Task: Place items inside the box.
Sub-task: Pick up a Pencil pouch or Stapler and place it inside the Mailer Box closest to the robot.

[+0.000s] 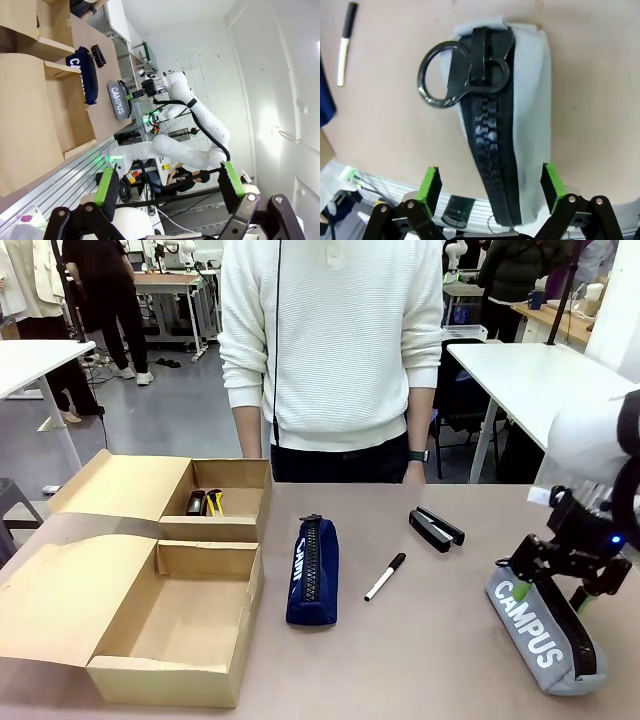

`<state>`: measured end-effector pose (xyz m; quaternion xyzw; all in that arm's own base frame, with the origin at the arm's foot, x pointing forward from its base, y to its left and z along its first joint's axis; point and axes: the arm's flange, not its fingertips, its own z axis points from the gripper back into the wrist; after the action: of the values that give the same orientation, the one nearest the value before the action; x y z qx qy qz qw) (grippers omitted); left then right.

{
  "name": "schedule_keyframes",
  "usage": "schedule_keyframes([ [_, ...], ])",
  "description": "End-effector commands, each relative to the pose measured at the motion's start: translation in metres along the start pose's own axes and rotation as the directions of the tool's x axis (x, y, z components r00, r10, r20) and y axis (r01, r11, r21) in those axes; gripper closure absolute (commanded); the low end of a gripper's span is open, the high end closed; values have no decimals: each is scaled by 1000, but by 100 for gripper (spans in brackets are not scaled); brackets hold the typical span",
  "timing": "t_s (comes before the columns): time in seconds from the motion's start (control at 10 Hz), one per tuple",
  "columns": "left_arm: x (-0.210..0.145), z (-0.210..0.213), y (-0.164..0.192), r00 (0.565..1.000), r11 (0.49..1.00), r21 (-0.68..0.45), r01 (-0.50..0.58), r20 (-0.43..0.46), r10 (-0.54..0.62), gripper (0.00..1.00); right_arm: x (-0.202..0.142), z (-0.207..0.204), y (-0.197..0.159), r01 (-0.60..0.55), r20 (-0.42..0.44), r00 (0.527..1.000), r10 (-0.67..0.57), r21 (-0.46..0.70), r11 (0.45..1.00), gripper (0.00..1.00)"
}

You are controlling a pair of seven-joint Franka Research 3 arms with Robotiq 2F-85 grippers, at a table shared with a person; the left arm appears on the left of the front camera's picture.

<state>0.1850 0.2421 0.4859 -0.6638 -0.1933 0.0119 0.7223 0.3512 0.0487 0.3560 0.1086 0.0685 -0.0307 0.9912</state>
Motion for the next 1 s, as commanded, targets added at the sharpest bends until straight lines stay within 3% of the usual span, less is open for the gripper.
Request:
schedule_keyframes([
  [0.0, 0, 0, -2, 1000, 1000, -17, 20, 4, -20, 0, 2, -26, -5, -40, -47, 998, 40, -6, 999, 0],
  [0.2, 0, 0, -2, 1000, 1000, -17, 20, 4, -20, 0, -1, -46, 1, -69, -113, 992, 64, -43, 997, 0],
  [0.5, 0, 0, -2, 1000, 1000, -17, 20, 4, -20, 0, 1, -46, 0, -31, -101, 995, 22, -94, 995, 0],
  [0.6, 0, 0, -2, 1000, 1000, -17, 20, 4, -20, 0, 0, -46, 0, -38, -112, 993, 27, -99, 994, 20],
  [0.7, 0, 0, -2, 1000, 1000, -17, 20, 4, -20, 0, 0, -45, 1, -29, -124, 992, 18, -94, 995, 59],
  [0.9, 0, 0, -2, 1000, 1000, -17, 20, 4, -20, 0, 1, -45, 1, -23, -120, 993, 11, -96, 995, 100],
])
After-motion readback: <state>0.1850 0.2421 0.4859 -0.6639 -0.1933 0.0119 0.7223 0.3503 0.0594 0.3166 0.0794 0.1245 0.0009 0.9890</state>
